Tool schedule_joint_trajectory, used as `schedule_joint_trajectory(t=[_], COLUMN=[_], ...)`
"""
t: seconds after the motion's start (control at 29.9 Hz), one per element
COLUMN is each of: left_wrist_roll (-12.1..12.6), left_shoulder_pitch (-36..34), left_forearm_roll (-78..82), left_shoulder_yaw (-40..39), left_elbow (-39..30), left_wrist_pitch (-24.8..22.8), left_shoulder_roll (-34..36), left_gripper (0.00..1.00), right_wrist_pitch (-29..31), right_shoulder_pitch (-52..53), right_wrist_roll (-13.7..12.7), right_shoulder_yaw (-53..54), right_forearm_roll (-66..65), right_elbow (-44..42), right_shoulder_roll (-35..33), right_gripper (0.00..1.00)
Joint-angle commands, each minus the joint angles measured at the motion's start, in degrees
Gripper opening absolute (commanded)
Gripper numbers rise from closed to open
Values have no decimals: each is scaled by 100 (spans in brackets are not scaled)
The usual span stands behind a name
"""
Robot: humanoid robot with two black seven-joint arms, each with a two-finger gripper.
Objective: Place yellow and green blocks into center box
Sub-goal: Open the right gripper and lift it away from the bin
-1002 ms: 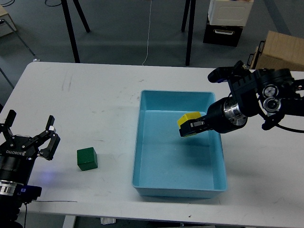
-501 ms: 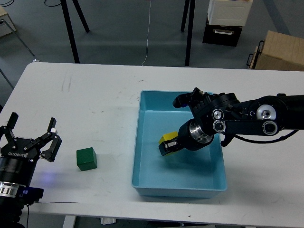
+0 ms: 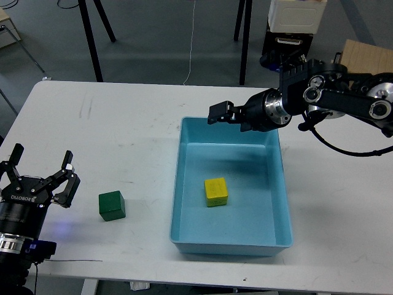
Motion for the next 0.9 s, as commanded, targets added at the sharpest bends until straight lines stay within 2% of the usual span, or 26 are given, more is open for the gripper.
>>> schedule_joint_trajectory(t=[0.0,0.07,0.2,0.23,0.5,0.74,0.87], left_wrist_roll=[15,24,41,41,68,24,15], left_shoulder_pitch=[-68,-77,-165,-174,-323,-490,-481], left_forearm_roll=[8,8,8,8,16,-1,-1], left_shoulder_yaw=[0,0,0,0,9,448,448], left_elbow=[10,27,141,159,343,396,396], left_wrist_pitch=[0,0,0,0,0,0,0], left_shoulder_roll=[3,3,12,12,-6,29,29], left_gripper=[100,100,100,100,100,100,100], right_wrist_pitch=[50,146,485,485,485,485,485], right_shoulder_pitch=[-53,-141,-544,-659,-1704,-2882,-4023], right_wrist_roll=[141,316,975,1046,1126,1407,1416], right_shoulder_yaw=[802,1162,2075,2330,4211,6084,6648], right_forearm_roll=[867,1403,2440,2721,5253,5931,6397], right_elbow=[-615,-1036,-1705,-1750,-2286,-2436,-1911], right_shoulder_roll=[-61,-52,0,-8,-131,-526,-904], right_gripper=[97,97,96,96,95,94,94])
